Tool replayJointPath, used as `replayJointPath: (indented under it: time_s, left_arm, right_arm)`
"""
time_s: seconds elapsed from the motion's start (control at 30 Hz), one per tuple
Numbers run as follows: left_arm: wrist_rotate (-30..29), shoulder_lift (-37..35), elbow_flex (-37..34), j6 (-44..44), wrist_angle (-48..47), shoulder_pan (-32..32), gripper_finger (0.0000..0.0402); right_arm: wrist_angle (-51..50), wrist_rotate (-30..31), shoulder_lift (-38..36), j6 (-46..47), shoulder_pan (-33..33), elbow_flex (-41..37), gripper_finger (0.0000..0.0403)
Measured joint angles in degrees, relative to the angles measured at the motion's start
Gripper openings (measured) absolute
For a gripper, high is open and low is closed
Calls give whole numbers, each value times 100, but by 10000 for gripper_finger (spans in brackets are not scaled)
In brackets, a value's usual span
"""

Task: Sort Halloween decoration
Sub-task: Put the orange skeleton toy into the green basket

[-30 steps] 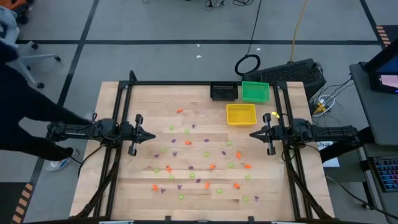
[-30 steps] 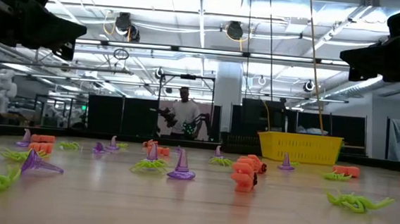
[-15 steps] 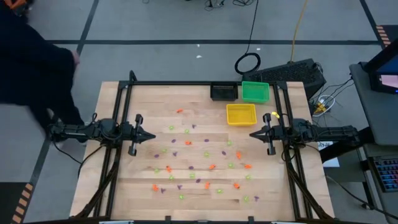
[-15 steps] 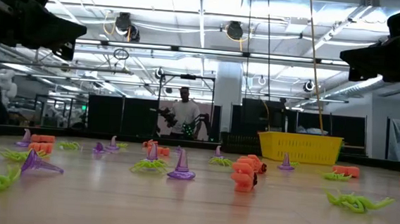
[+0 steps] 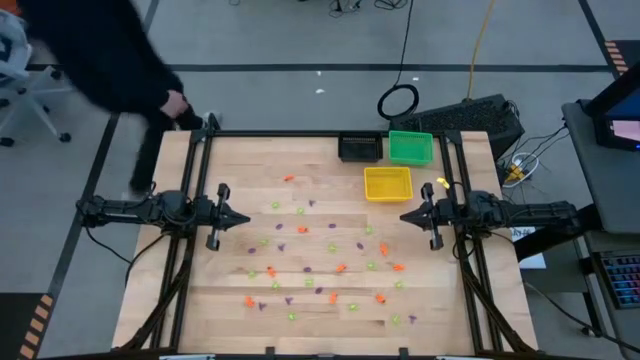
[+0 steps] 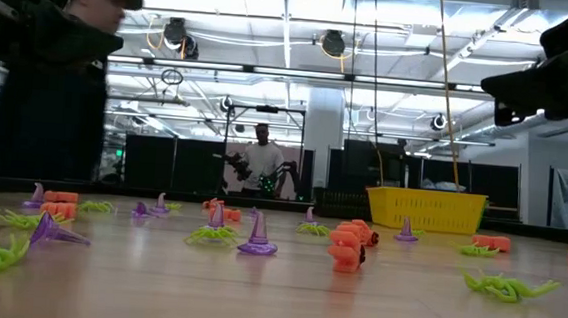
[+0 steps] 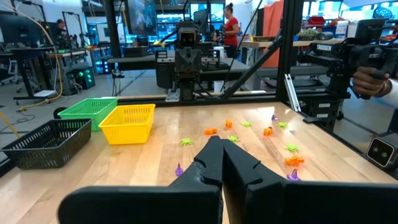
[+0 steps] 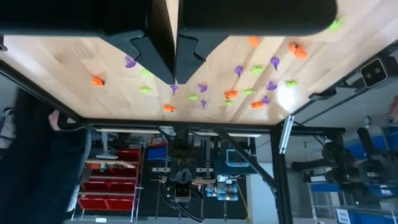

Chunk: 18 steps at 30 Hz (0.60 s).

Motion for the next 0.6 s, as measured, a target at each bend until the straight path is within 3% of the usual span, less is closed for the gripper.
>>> replayJointPath:
  time_s: [0.33,0.6]
  left_arm:
    - [-2,-1,-2,0,2,1,0]
    - [-1,-1,0,0,1,1,0]
  right_arm:
    - [-60,-13,45,207,-1,227,0]
    - [-679,177,230,274,0,1248,0]
